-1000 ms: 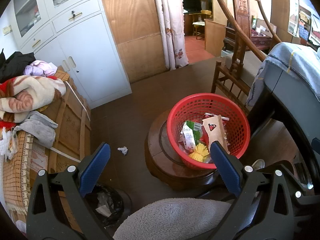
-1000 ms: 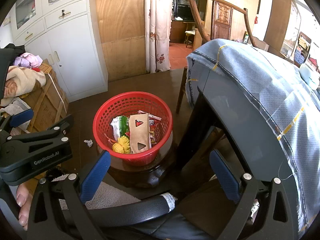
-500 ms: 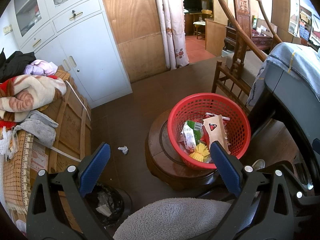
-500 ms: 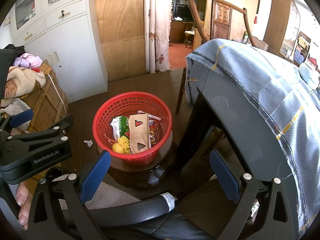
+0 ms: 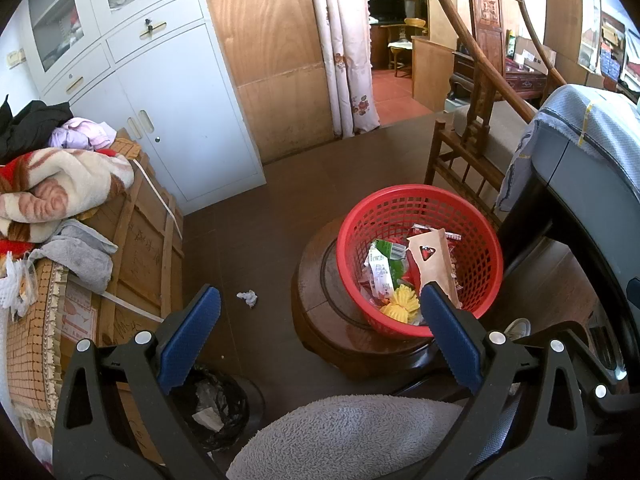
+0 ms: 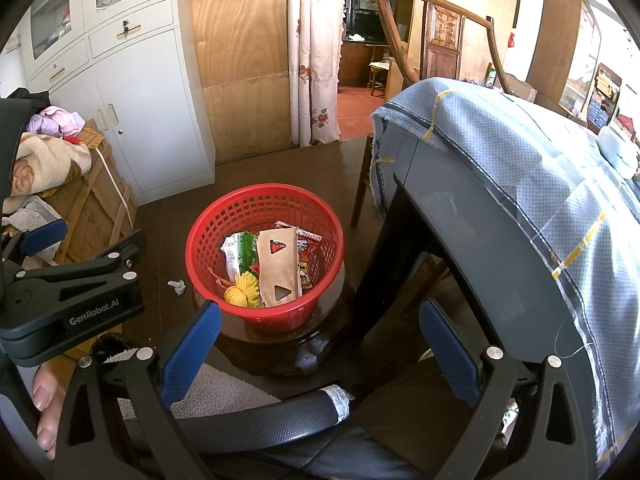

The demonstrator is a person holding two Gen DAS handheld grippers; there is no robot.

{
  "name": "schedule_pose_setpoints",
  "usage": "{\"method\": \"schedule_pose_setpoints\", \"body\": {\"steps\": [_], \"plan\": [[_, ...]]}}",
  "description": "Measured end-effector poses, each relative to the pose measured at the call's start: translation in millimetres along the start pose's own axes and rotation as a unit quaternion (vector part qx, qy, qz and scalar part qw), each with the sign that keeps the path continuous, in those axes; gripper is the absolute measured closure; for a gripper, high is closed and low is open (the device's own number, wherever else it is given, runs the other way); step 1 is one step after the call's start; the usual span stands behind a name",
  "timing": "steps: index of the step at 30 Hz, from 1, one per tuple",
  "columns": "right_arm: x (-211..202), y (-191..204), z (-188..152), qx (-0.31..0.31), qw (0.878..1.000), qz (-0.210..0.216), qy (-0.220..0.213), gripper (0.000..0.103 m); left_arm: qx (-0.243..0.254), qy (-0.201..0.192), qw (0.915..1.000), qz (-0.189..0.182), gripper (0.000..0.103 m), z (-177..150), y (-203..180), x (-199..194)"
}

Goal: Collect trash

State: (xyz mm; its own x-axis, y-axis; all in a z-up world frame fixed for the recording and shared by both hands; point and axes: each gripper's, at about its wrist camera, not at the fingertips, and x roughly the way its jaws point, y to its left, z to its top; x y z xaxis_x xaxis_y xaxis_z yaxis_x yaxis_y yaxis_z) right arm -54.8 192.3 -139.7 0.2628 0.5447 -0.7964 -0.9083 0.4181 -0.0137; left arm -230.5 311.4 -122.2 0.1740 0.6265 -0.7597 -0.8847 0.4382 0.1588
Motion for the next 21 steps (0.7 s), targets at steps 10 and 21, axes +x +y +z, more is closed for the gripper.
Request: {"method": "schedule_pose_setpoints", "body": {"steps": [10,21], "plan": [[-0.9,-1.0,1.5,0.001,1.0,-0.001,-0.001,0.006,0.0,0.001,1.0,0.0,0.007,-0.3,0.7,0.1],[-0.8,-0.4,0.8,0.001,1.0,-0.001,-0.002,0.006,0.0,0.001,1.0,0.0,0.007,0.0,0.2,0.2]]}}
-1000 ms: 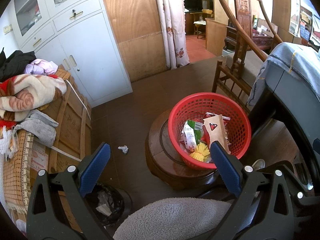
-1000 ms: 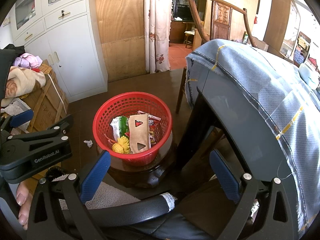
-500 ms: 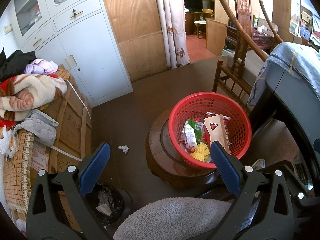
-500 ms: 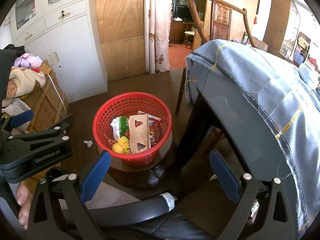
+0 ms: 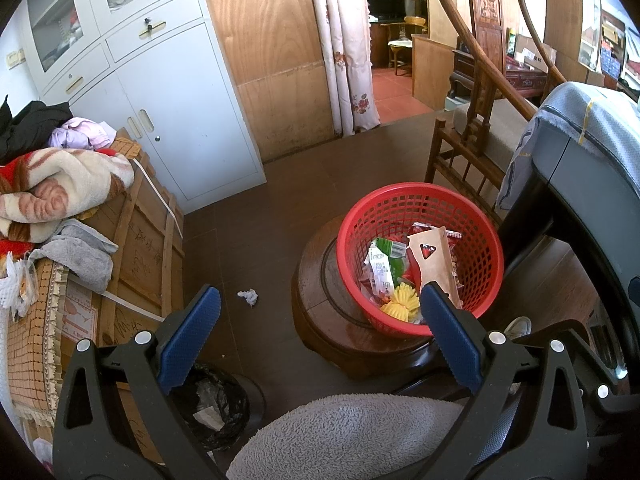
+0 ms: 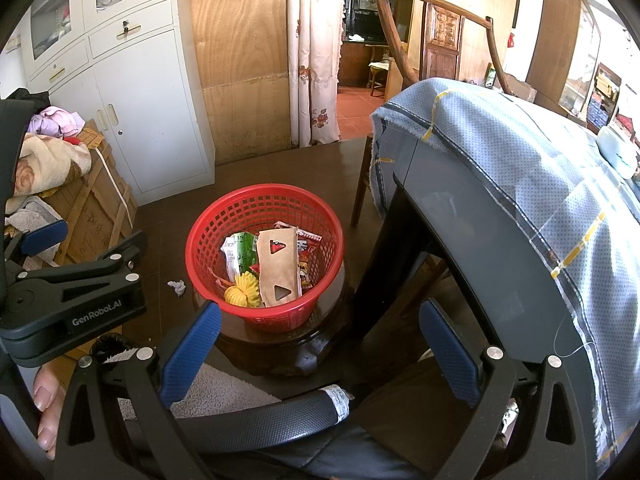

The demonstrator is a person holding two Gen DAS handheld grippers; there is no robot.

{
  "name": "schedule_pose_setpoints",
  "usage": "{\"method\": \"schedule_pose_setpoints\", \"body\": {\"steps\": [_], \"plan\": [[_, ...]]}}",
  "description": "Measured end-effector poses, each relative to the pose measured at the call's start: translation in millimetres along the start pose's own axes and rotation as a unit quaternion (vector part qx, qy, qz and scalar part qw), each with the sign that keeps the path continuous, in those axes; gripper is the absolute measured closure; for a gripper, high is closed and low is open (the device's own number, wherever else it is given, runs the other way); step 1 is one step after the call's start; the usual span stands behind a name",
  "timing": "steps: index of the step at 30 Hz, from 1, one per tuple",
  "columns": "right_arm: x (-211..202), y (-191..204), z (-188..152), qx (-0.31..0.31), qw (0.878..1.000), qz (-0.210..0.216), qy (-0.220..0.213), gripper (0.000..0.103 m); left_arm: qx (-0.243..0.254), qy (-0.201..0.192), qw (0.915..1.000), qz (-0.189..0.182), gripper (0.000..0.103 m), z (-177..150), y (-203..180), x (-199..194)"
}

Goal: Collect trash

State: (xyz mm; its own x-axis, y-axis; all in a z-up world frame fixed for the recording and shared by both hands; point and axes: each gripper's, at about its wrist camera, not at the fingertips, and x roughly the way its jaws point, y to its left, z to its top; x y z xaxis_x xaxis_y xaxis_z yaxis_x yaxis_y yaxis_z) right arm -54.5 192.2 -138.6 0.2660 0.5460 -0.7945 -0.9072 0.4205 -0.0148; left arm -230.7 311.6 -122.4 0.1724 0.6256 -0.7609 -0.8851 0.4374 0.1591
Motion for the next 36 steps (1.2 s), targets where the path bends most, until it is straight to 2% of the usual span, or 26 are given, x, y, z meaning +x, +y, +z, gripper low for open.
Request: {"method": "schedule_pose_setpoints", "body": {"steps": [36], "plan": [[-0.3,0.0,1.1,0.001,1.0,-0.002,-0.002,0.006,0.009,-0.002,1.0,0.0,0.007,-3.6,-1.3,-4.1]]}}
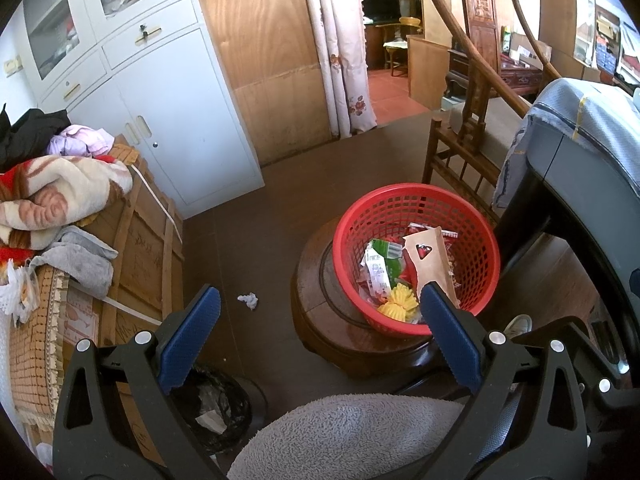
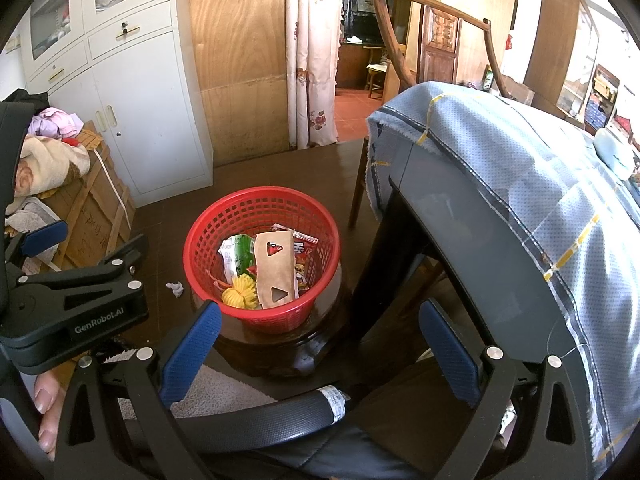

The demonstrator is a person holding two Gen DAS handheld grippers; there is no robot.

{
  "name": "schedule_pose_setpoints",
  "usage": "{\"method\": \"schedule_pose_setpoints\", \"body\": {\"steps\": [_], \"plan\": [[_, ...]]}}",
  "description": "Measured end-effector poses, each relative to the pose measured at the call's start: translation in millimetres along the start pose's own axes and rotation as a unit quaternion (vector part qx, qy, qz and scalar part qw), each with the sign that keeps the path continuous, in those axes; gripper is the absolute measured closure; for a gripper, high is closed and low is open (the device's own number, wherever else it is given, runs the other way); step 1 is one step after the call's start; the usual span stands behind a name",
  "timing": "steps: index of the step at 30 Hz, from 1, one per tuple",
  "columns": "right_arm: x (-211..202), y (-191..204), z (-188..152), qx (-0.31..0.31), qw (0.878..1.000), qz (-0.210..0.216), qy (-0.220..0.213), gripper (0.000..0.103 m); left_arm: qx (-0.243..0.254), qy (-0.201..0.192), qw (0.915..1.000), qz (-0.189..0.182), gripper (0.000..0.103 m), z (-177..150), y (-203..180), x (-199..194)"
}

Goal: Collect trash

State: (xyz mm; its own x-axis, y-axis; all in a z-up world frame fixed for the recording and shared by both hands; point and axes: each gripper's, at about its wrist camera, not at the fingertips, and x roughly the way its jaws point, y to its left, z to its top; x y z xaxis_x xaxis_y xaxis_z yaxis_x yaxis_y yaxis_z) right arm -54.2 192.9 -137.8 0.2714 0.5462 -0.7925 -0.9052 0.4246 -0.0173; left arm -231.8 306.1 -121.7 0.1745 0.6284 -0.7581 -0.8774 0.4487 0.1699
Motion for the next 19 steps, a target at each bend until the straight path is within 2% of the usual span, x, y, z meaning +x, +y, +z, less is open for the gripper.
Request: {"method": "schedule_pose_setpoints", "body": {"steps": [19], "plan": [[-0.1,-0.9,1.0,0.001,1.0,-0.001,-0.001,0.006,0.004,-0.003,1.0,0.0,0.007,5.4,-2.3,-2.7]]}}
